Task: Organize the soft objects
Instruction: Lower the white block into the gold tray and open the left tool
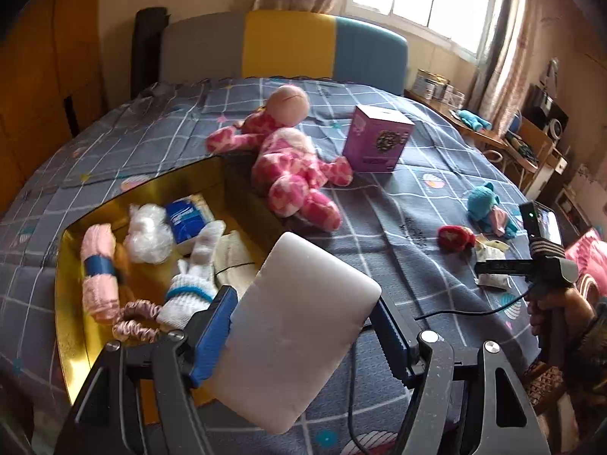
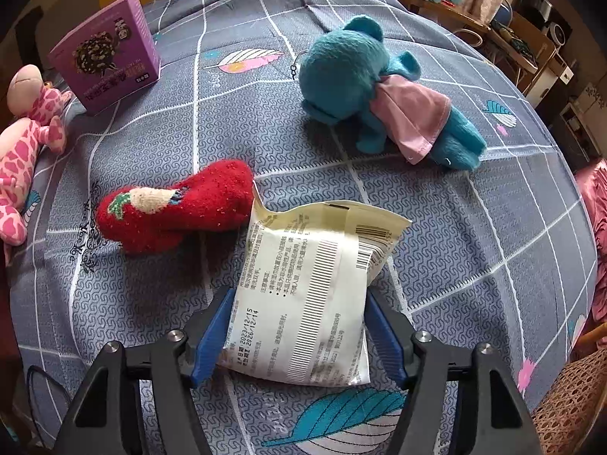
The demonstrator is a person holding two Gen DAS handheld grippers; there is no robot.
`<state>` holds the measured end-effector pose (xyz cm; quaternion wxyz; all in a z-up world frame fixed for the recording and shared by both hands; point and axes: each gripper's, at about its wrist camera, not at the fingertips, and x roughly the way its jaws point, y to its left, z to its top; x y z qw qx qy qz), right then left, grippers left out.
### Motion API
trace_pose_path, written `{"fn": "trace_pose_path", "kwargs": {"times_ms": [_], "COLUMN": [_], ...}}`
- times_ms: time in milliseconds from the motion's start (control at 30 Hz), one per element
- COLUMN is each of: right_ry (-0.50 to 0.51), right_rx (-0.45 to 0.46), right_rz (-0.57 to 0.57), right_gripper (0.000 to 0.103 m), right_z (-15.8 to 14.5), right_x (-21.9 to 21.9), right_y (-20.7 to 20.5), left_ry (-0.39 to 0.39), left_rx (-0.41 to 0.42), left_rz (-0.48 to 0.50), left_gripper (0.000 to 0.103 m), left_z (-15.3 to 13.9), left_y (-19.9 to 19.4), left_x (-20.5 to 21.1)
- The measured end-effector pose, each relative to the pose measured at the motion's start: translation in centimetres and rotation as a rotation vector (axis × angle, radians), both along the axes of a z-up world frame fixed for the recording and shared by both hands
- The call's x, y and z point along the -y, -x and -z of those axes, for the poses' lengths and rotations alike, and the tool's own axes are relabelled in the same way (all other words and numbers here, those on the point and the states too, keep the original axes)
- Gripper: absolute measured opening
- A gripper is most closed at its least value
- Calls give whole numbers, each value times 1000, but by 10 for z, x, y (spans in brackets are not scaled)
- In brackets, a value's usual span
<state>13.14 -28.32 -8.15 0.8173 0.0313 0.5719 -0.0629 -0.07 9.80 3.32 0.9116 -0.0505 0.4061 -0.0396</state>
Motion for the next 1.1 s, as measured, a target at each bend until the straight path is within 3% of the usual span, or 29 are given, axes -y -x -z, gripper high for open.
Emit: {"fn": "trace_pose_path", "kwargs": {"times_ms": [300,467,600,833,1100], "right_ry": [18,23,18,-2,-82], "right_rx": [11,25,28,43,201], "right_rz": [-18,-17,-13,2,1], "right_gripper": [64,61,60,57,57], "right_z": [0,-4,-6,-10,-49], "right_x": [-2,-7,-8,-4,-2], "right_y": [7,12,14,15,24], "left_ry": [34,28,35,32,19], "left_rx": [-97,-163,-179,-125,-48], "left_rz": [-287,-398,-429,-436,-447], "left_gripper": [72,78,83,92,92], "left_z": [32,62,73,61,37], "left_y": [6,9,14,23,28], "left_x": [-108,-142,-149,-145,-137]}}
